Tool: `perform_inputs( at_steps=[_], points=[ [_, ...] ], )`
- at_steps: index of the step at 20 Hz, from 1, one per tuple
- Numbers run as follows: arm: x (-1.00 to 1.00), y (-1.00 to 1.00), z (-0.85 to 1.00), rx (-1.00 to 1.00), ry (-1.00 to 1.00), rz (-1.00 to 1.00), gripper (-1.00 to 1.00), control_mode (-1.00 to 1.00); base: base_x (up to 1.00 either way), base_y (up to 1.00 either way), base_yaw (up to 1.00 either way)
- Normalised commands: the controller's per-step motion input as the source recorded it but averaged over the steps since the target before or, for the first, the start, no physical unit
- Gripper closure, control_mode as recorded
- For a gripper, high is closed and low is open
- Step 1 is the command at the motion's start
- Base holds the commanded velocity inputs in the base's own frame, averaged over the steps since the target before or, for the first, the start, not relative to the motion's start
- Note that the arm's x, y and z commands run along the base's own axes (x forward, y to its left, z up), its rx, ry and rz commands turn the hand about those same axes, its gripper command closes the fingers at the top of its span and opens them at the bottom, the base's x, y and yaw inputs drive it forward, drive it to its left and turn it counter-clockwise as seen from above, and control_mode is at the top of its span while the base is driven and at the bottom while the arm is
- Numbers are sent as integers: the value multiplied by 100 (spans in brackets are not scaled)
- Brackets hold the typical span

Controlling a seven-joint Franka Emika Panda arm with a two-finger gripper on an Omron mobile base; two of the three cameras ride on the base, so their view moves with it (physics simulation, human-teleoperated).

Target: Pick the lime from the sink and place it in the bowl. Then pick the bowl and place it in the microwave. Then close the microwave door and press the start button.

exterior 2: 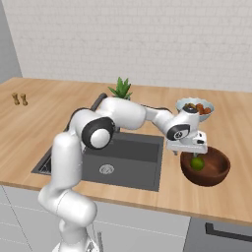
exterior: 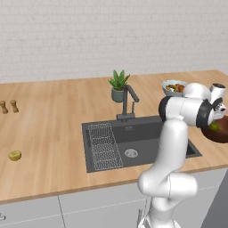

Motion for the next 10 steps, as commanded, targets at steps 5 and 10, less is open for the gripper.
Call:
perform_inputs(
  at_steps=[5, 10],
  points=[
    [5, 0, -10, 0, 0, 0, -100, -100, 0, 0, 0],
    [7, 0, -7, 0, 0, 0, -100, -100, 0, 0, 0]
  ],
)
